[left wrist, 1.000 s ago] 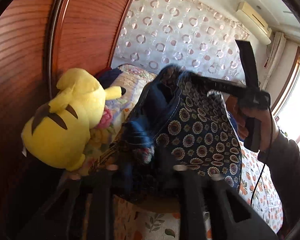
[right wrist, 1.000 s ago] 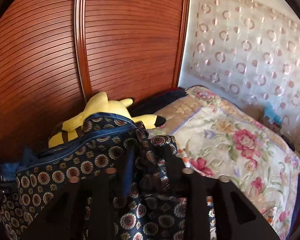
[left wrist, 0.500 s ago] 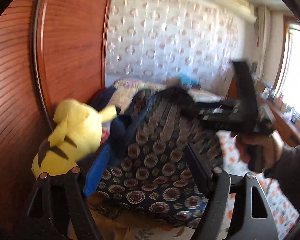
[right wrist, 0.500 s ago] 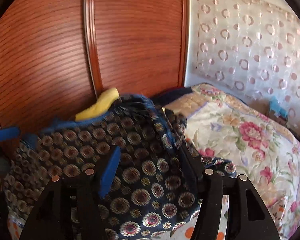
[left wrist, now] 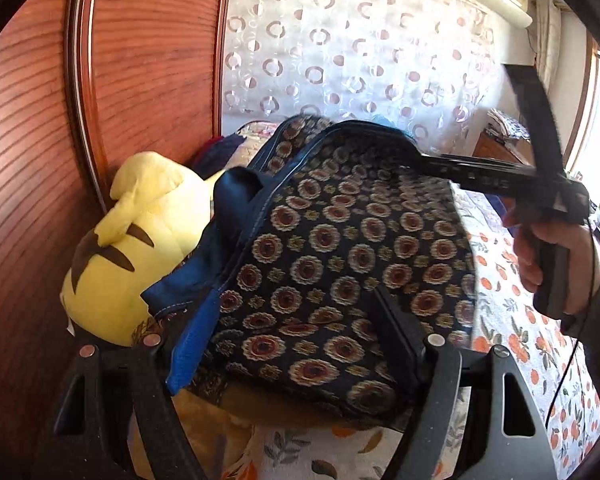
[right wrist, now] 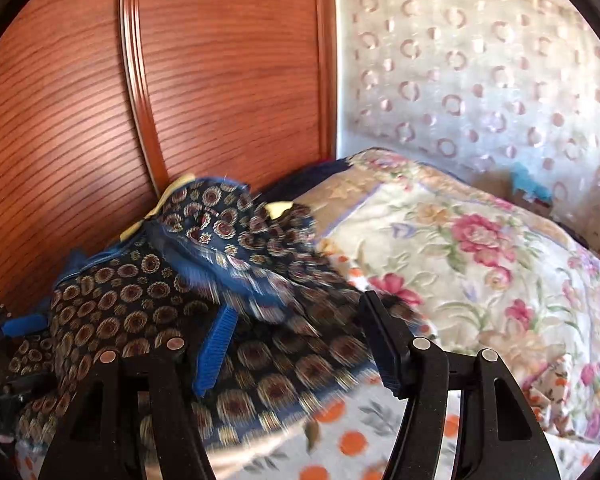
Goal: Fold small clothes
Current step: 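Lower the robe bundle beside the yellow plush toy and open both grippers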
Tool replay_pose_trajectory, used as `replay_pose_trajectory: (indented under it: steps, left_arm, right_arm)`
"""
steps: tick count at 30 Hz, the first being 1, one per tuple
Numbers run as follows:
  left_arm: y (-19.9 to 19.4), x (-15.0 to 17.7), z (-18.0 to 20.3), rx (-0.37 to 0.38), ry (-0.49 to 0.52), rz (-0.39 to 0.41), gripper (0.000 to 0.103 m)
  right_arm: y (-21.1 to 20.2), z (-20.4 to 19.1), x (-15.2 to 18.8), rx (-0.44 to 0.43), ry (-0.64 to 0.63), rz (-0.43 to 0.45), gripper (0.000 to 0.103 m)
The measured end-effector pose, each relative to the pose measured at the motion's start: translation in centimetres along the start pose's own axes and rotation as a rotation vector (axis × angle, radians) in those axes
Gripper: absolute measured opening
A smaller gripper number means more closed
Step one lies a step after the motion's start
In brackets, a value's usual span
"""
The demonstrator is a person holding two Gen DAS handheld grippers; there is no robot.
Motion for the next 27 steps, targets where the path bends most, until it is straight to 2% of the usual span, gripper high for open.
replay_pose_trajectory:
  steps: [6, 11, 16, 22, 27]
  left_arm:
    - [-1.7, -0.3, 3.0, 0.018, 0.041, 0.028, 0.077]
    - [-3.2, -0.3, 6.3, 0.037, 0.079, 0.045, 0.077]
    - [-4.3, 0.3, 10.5, 0.068, 0.122, 0.055, 0.077]
    - [-5.4, 1.3, 16.5, 0.131, 0.192, 0.065, 0.077]
    - [-6.4, 1.8, 20.2, 0.155, 0.235, 0.082, 0.077]
  right_arm:
    - [-6.8, 1.7, 2.0, 0.024, 0.037, 0.062, 0.067]
    - [-12.8, 2.0, 5.5, 0.031, 0.066, 0.076, 0.069]
    - [-18.8, 3.2, 8.9, 0.072, 0.109, 0.100, 0.073]
    - [-27.0, 5.3, 13.4, 0.187, 0.167, 0.106, 0.073]
    - [-33.2, 6.1, 17.0, 0.268, 0.215, 0.123, 0.073]
Point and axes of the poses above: each gripper's, at about its wrist camera, not at the fingertips, and y roughly the way its jaws point, z to its right, x to its underside, the point moved 7 cm from there along y, roughly the way its jaws point, and after that the axes turned 14 degrees about x, right-handed, at the moved point
